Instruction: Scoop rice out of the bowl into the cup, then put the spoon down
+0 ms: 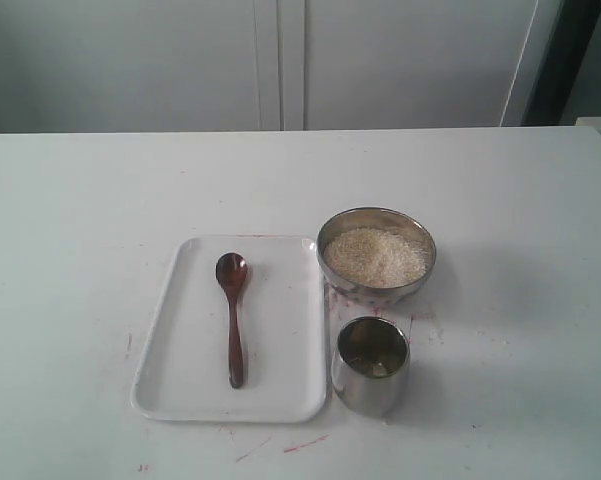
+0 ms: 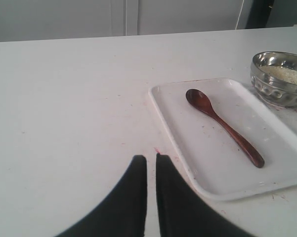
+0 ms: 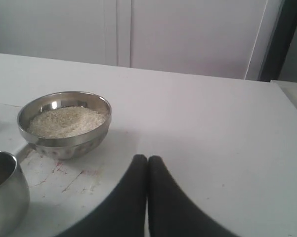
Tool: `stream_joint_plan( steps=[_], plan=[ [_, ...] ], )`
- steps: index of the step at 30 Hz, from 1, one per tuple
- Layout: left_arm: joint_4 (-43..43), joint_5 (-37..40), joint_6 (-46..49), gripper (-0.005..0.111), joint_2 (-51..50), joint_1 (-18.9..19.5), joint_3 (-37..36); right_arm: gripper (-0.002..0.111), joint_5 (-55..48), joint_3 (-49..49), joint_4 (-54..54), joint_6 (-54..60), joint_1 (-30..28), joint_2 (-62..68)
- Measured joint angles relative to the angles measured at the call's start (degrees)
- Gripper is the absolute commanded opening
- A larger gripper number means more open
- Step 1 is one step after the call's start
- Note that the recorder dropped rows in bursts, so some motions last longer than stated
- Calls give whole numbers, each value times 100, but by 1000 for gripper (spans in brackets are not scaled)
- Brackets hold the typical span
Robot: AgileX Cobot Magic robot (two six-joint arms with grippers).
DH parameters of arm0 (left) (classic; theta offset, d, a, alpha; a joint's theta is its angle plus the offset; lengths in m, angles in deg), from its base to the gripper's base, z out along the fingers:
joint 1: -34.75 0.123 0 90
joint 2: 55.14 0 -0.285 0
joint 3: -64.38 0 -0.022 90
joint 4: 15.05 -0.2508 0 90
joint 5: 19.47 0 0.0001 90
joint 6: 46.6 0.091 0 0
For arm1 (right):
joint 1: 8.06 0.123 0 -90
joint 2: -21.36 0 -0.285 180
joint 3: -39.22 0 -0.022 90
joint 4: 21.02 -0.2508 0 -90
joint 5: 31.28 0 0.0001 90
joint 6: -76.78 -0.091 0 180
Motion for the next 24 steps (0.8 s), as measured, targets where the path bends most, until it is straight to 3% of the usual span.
stream_joint_plan(
  steps=[12, 24],
  plan=[
    [0, 0, 0, 14, 0, 0, 0, 0, -1258, -9, 21, 0, -27, -709],
    [0, 0, 0, 14, 0, 0, 0, 0, -1398, -12, 21, -685, -27, -711]
  ],
)
